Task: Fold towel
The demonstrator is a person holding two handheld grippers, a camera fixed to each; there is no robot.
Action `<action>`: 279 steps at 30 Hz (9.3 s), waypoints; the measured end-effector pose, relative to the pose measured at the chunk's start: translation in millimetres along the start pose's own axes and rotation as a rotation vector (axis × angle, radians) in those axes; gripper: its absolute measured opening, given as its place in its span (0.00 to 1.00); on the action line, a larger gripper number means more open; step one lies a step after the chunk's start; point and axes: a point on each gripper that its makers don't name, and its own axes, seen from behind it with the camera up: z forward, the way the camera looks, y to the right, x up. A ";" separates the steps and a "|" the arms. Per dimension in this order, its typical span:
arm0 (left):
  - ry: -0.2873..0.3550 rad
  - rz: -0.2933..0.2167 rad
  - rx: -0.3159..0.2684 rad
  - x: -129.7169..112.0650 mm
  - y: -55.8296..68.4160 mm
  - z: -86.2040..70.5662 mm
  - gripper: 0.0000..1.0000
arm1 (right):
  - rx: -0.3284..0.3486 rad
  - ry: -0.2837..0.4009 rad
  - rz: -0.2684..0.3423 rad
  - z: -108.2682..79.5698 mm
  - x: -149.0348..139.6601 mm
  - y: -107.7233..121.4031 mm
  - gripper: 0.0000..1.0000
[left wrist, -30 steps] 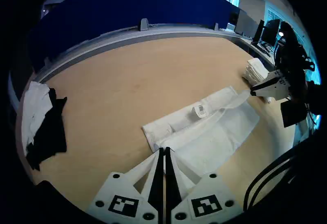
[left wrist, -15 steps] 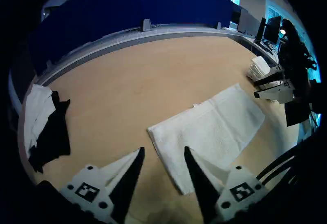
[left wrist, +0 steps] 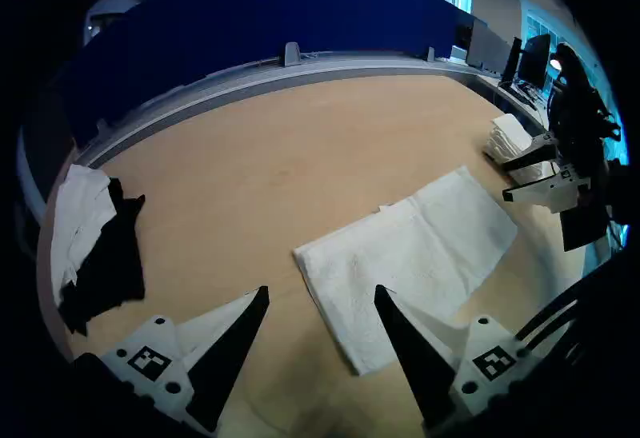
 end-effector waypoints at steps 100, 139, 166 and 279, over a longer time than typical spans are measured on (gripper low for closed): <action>0.012 -0.303 0.243 -140.7 -13.4 -178.7 0.98 | 0.149 -0.048 -0.337 -31.6 -3.3 -47.7 0.04; 0.103 -0.338 0.259 -126.3 -31.4 -202.7 0.98 | 0.273 -0.003 -0.666 11.8 97.7 -179.3 0.04; 0.110 -0.391 0.292 -141.5 -38.9 -218.0 0.98 | 0.446 -0.131 -0.724 72.2 23.4 -271.4 0.11; 0.139 -0.322 0.249 -109.0 -29.6 -210.1 0.98 | 0.210 0.045 -0.452 -7.8 61.1 -176.4 0.03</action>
